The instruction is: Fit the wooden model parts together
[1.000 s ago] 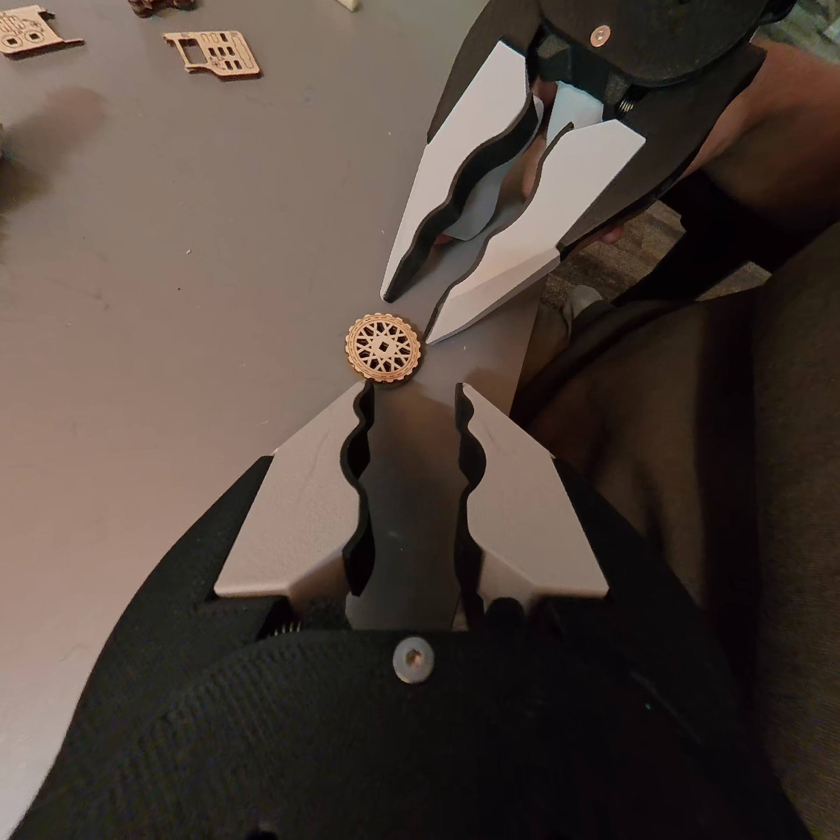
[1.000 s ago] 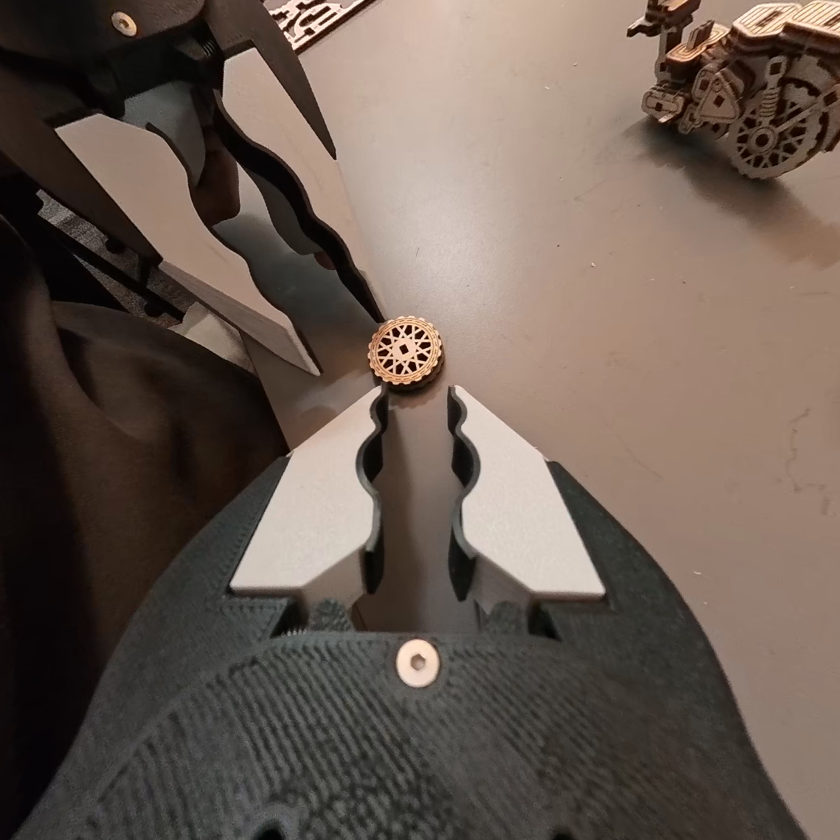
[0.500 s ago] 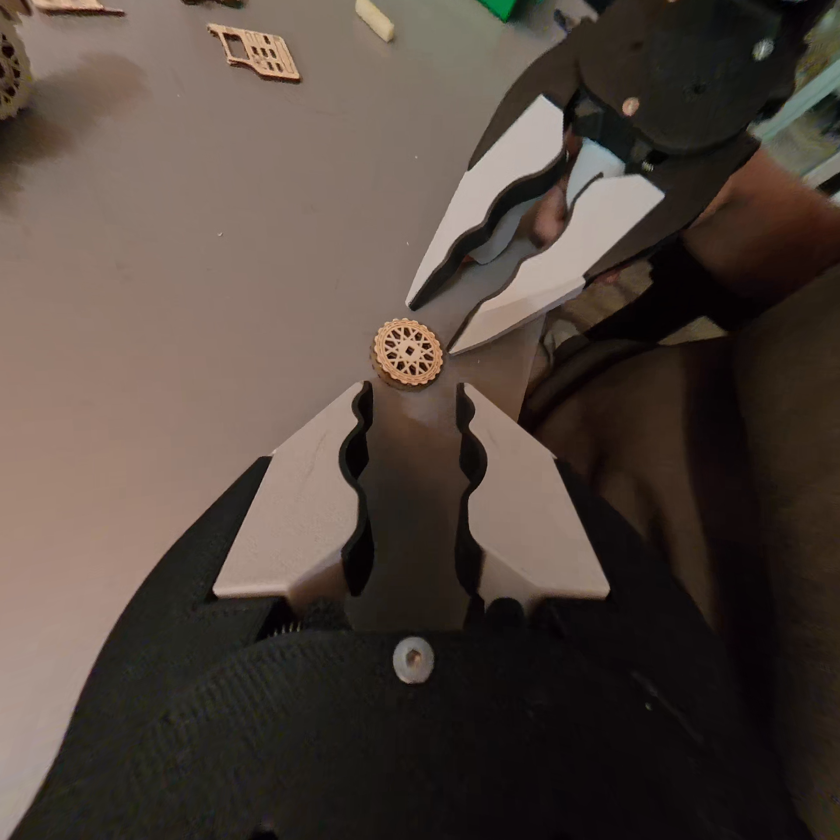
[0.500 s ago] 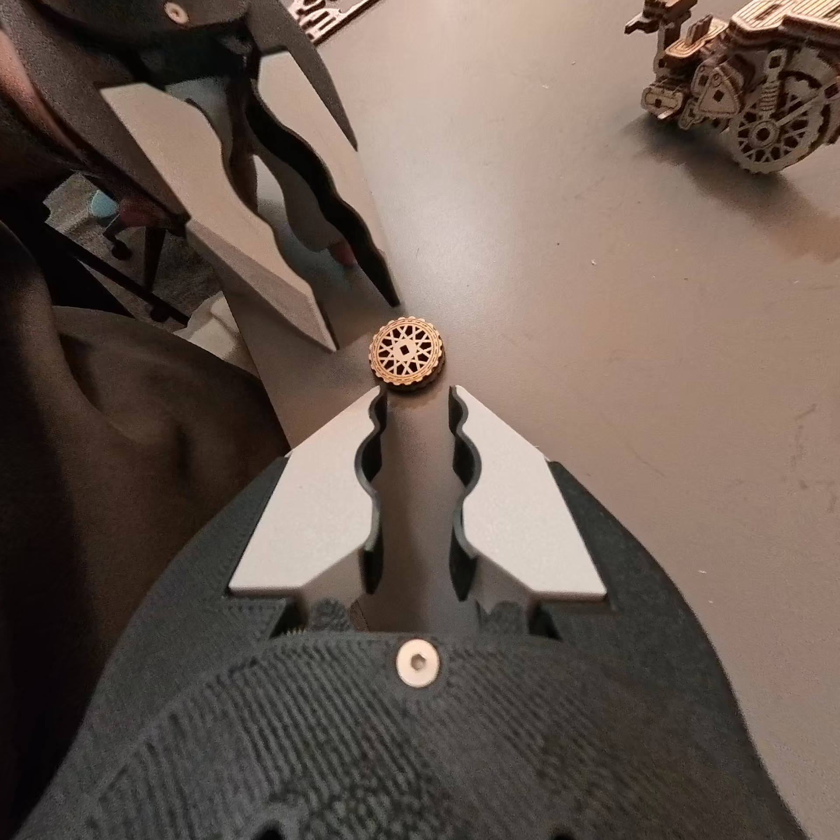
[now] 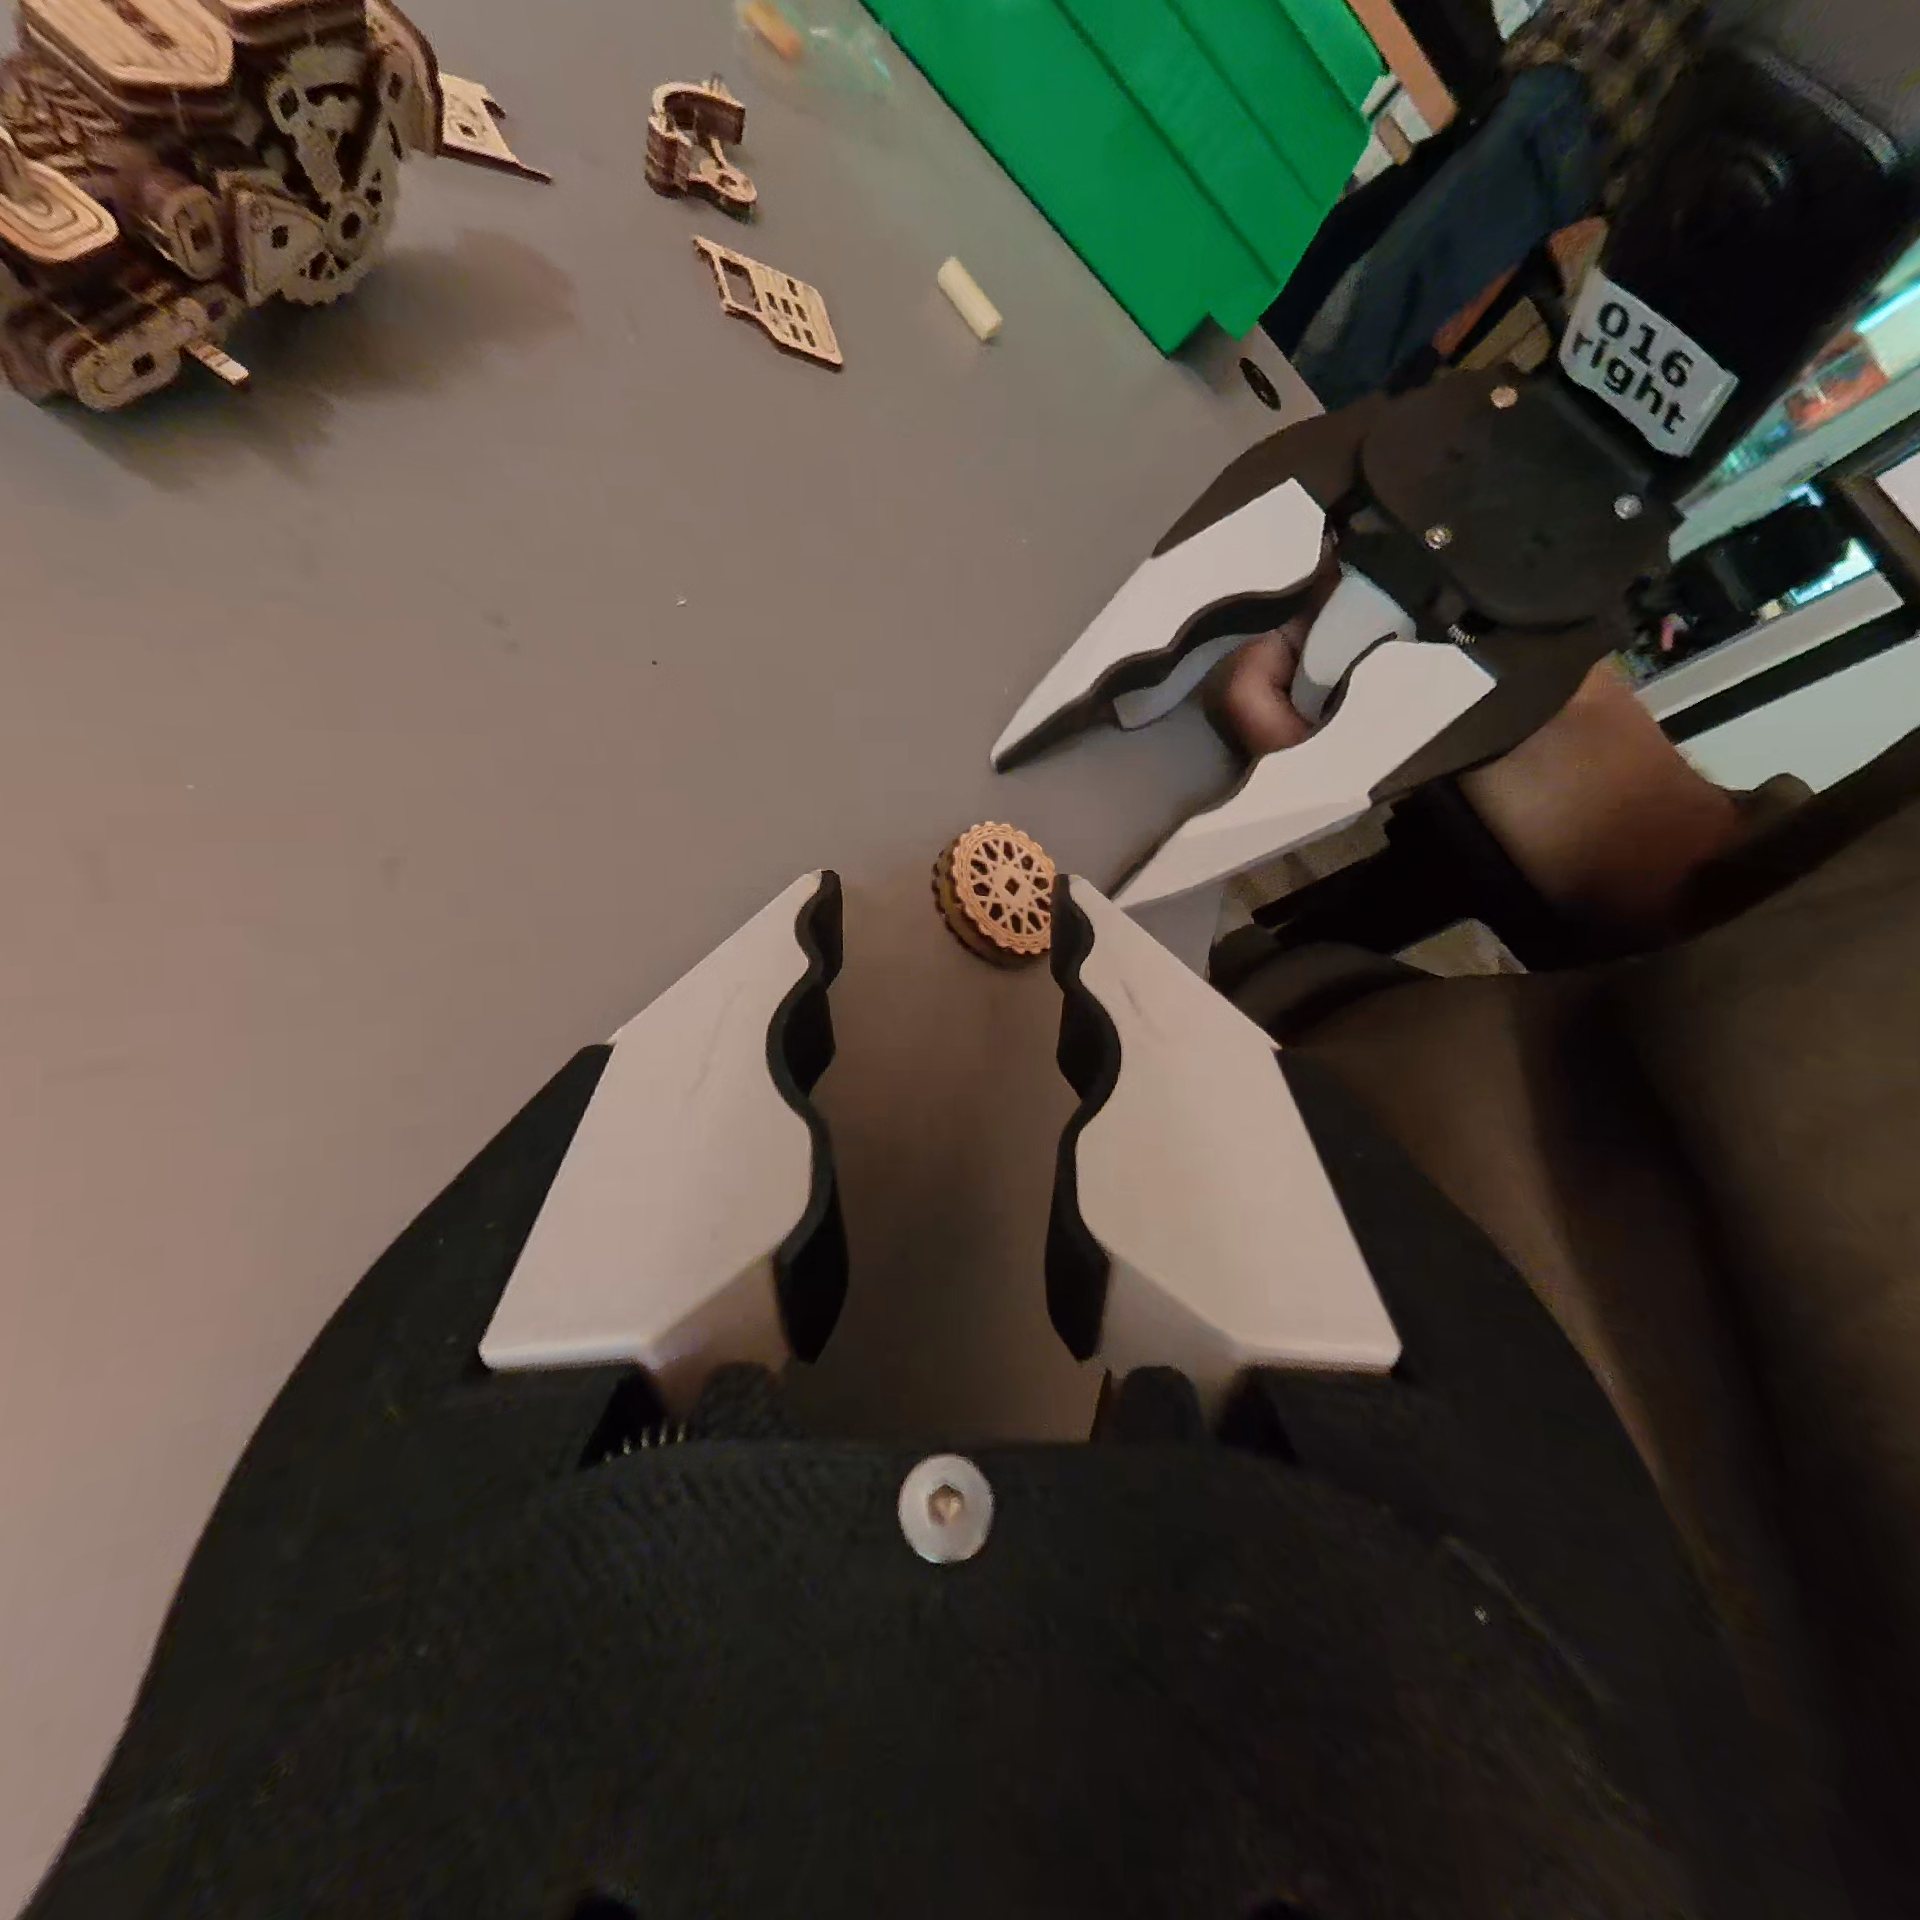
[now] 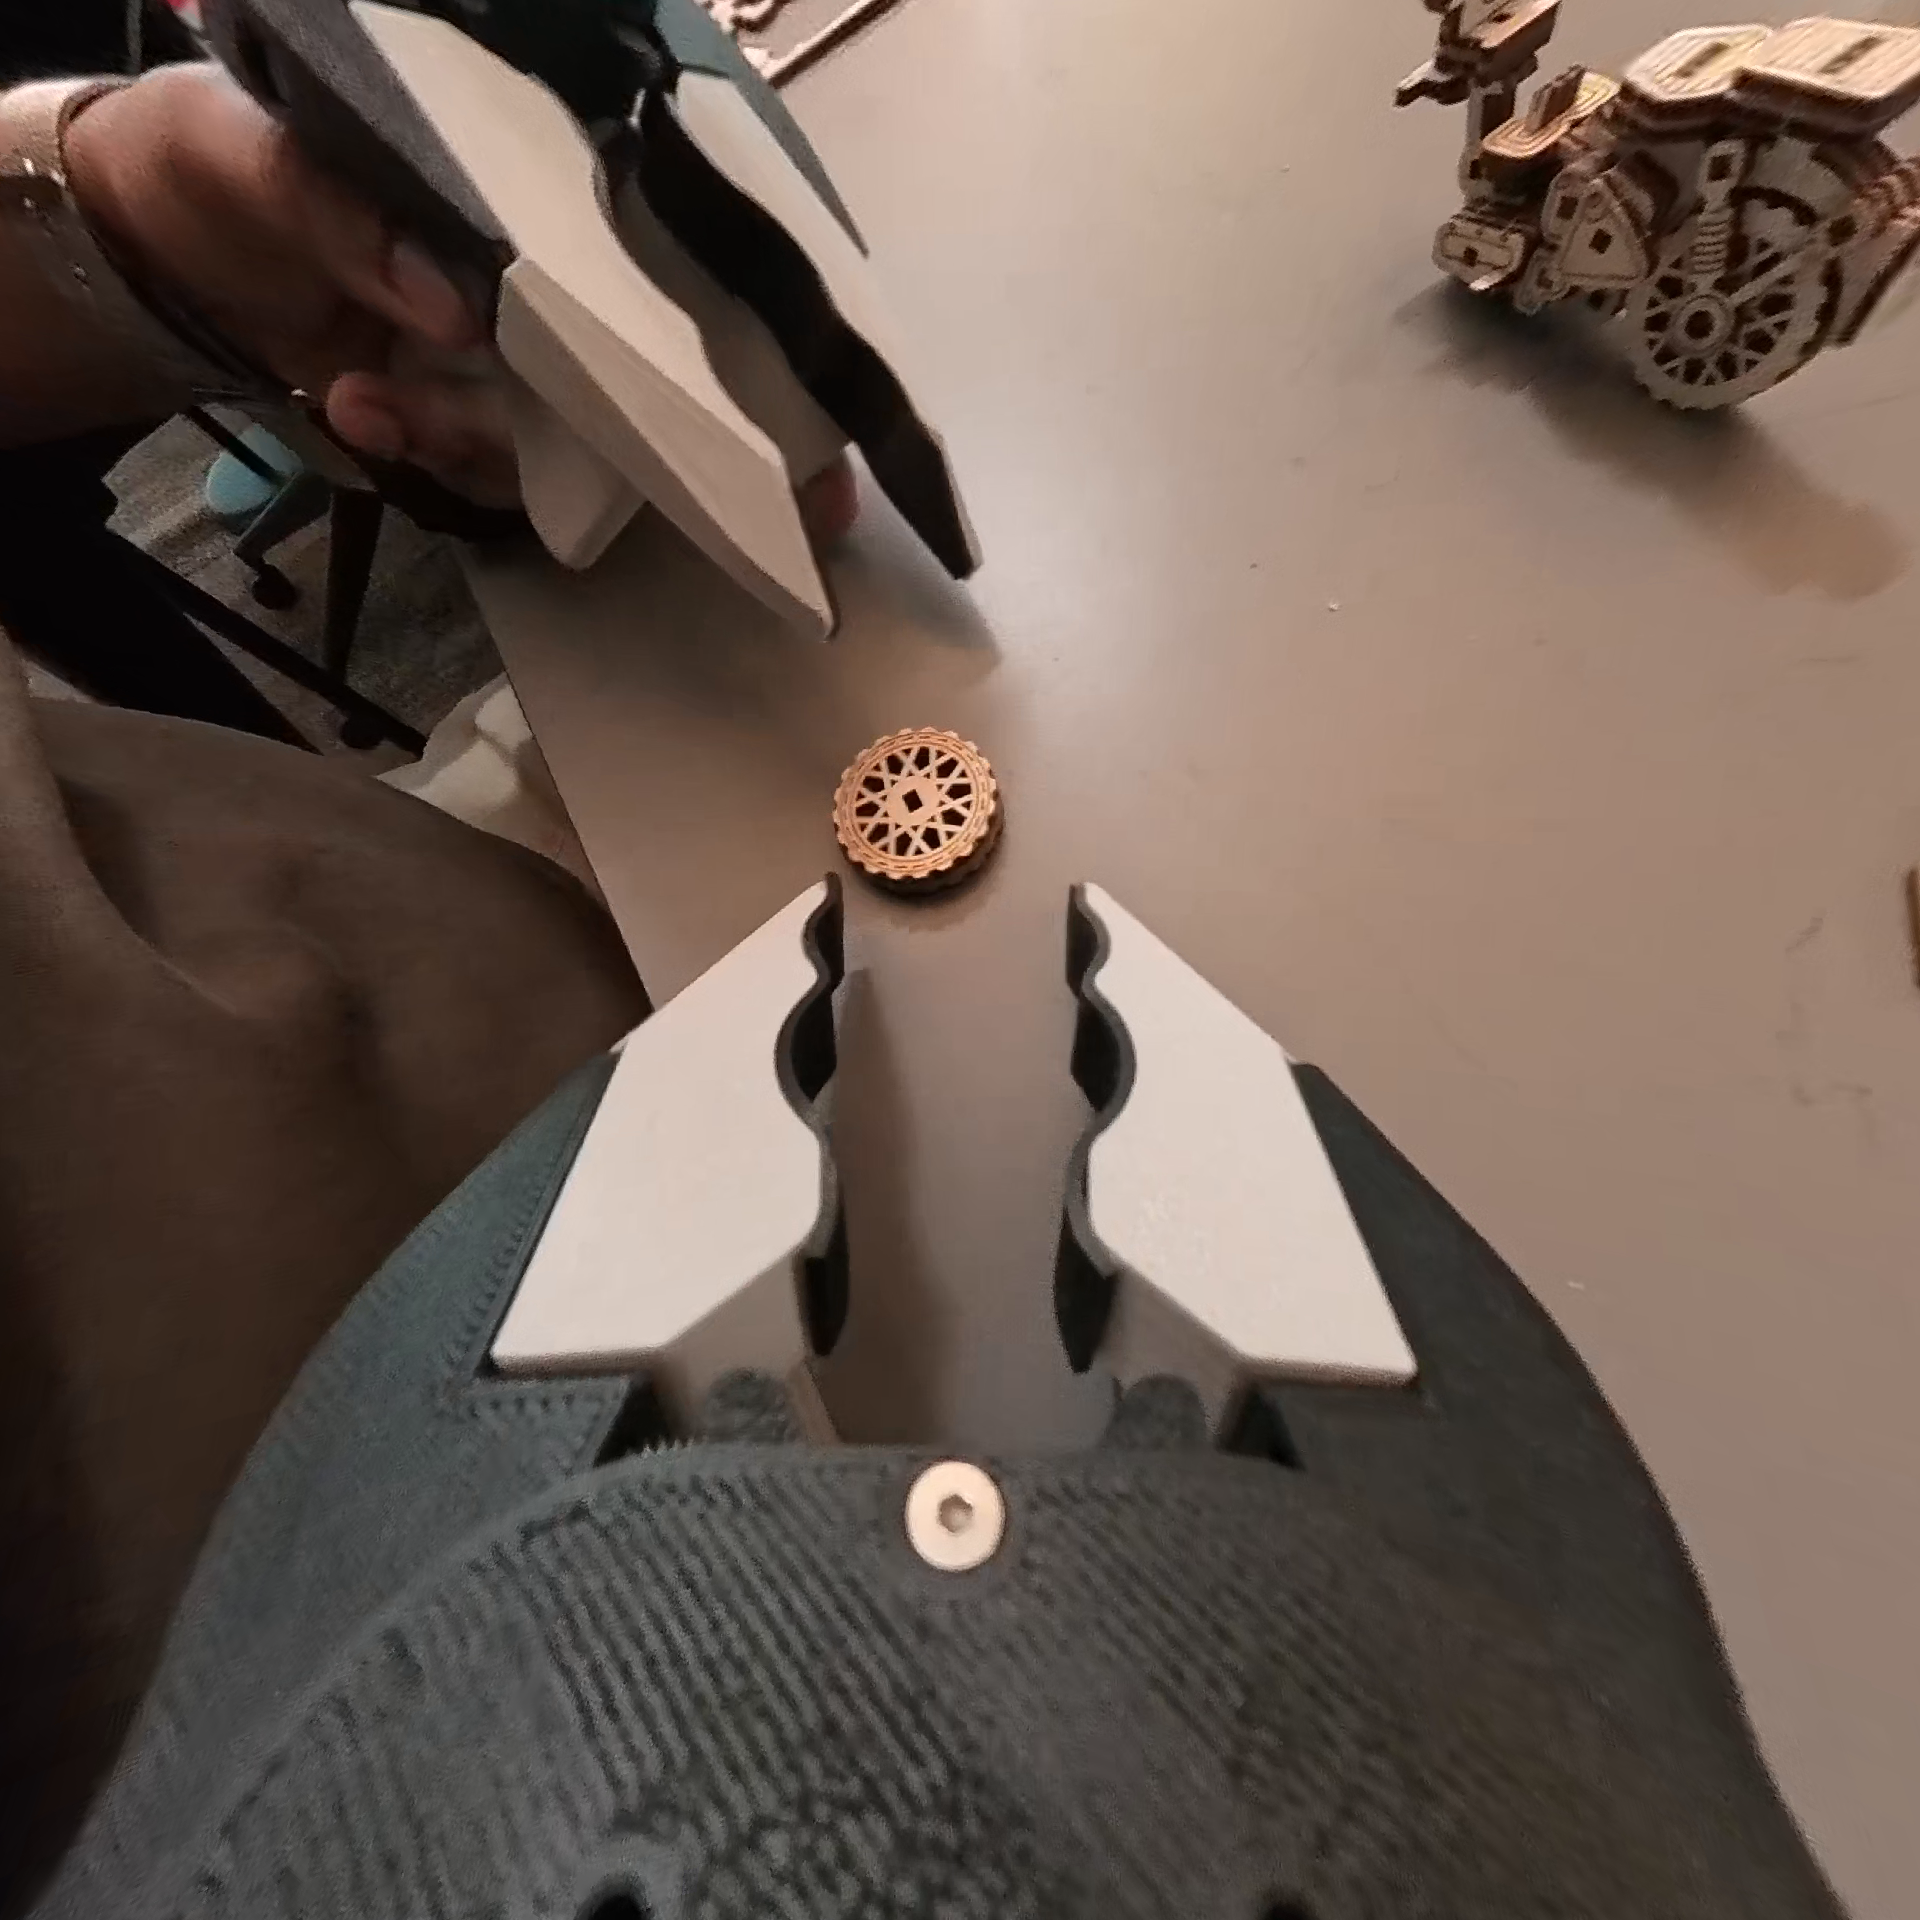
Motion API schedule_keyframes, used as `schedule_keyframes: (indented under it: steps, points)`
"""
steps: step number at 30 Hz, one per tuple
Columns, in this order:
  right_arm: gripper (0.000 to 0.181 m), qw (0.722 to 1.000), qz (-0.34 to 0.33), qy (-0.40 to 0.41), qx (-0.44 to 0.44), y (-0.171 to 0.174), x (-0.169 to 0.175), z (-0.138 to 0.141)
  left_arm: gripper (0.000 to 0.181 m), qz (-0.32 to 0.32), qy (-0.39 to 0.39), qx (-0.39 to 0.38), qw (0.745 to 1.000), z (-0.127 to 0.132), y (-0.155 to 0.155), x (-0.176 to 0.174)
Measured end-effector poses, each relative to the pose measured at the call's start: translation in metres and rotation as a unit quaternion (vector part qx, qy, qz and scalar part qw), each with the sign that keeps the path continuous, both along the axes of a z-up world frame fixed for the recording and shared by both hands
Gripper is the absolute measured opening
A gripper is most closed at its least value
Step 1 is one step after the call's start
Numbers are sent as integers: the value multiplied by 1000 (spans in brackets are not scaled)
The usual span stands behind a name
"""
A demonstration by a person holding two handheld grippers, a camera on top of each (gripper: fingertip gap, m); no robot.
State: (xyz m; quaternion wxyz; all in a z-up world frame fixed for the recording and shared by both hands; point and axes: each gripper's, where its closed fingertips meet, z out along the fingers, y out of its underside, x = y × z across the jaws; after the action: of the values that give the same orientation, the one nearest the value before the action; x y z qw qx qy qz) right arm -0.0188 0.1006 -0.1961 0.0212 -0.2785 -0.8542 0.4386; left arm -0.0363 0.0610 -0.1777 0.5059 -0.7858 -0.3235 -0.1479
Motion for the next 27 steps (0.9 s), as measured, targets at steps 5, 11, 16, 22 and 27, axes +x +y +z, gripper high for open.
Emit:
schedule_keyframes:
  steps: [5, 11, 16, 22, 27]
  points:
    - [49, 999, -26, -9, -26, 9, -10, 7, 39, 6, 1, 7, 1000, 2, -1, -1]
    - [39, 993, -104, 46, -11, 24, -36, 13, 43, 1, 2, 9, 1000, 2, 0, 1]
    - [36, 984, -162, 74, -2, 39, -52, 16, 52, -1, 1, 14, 1000, 4, 1, 2]
    - [53, 977, -196, 82, 5, 47, -59, 17, 35, -29, 20, 13, 999, 6, 3, 10]
    - [57, 970, -213, 116, 12, 52, -64, 23, 0, -33, 48, 16, 998, 10, 3, 13]
